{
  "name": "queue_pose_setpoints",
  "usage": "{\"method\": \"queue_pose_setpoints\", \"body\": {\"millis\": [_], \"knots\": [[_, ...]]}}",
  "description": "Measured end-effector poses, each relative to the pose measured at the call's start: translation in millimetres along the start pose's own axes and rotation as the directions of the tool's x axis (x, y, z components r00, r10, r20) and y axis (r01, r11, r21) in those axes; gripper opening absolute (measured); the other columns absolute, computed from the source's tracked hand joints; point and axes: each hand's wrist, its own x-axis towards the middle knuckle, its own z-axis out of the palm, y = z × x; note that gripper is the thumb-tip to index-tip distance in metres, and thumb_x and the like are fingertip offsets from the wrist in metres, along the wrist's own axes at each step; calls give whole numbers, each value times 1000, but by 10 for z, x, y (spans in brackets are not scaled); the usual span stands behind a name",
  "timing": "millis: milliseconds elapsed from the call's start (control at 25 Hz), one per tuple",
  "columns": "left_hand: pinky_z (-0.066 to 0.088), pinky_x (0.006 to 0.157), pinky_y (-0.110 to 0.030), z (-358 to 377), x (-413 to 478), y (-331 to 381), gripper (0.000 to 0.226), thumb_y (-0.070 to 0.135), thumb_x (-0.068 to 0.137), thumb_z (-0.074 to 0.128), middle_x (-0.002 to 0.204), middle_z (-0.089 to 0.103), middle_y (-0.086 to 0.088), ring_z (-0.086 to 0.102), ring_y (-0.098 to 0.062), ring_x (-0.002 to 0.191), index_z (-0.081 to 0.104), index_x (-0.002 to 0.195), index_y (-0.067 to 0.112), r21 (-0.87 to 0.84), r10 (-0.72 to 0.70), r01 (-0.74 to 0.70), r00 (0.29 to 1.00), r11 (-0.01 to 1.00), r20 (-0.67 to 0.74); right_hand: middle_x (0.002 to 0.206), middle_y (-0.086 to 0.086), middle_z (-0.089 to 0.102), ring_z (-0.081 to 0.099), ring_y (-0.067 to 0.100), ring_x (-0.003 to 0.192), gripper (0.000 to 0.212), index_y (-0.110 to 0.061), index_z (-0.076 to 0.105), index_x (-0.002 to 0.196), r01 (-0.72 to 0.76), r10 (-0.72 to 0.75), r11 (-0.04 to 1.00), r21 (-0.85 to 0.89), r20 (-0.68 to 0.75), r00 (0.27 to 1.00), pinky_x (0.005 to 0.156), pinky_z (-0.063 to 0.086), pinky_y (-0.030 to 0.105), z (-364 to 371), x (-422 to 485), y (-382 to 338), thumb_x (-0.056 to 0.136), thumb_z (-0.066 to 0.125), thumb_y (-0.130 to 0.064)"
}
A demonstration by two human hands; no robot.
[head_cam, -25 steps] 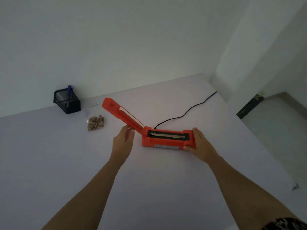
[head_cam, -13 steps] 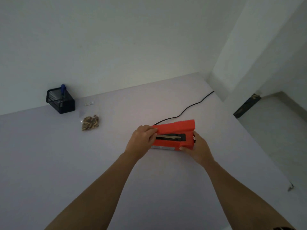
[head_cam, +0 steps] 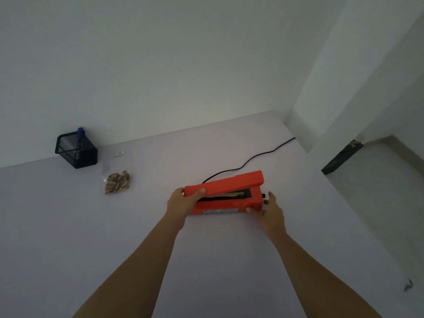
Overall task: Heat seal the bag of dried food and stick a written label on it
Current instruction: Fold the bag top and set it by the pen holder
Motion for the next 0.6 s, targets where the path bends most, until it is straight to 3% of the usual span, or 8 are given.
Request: {"method": "queue_pose_setpoints", "body": {"millis": [120, 280, 600], "knots": [[49, 94, -48, -1, 264, 124, 78, 53, 52, 80, 114, 64, -10, 61, -28, 102, 59, 113, 9, -102, -5, 6, 1000, 995, 14, 132, 16, 55, 54, 33, 117, 88, -7, 22, 143, -17, 17, 998, 54, 1, 1000, 99, 42, 46, 71, 299, -221, 76, 76, -27], [48, 94, -51, -14, 691, 360, 42, 36, 72, 77, 107, 66, -13, 62, -31, 100, 61, 100, 9, -161, -7, 6, 1000, 987, -7, 125, 16, 59, 57, 32, 112, 68, -6, 40, 133, 36, -36, 996, 83, -6, 999, 94, 44, 41, 182, 768, -529, 77, 74, -26], [50, 92, -51, 10, 1588, 923, 48, 42, 64, 78, 103, 67, -15, 63, -33, 97, 64, 94, 8, -233, 24, -39, 998, 972, -65, 116, 16, 63, 60, 32, 104, 54, -7, 51, 124, 134, -132, 989, 55, -30, 991, 91, 47, 41, 402, 1771, -1034, 79, 72, -28]]}}
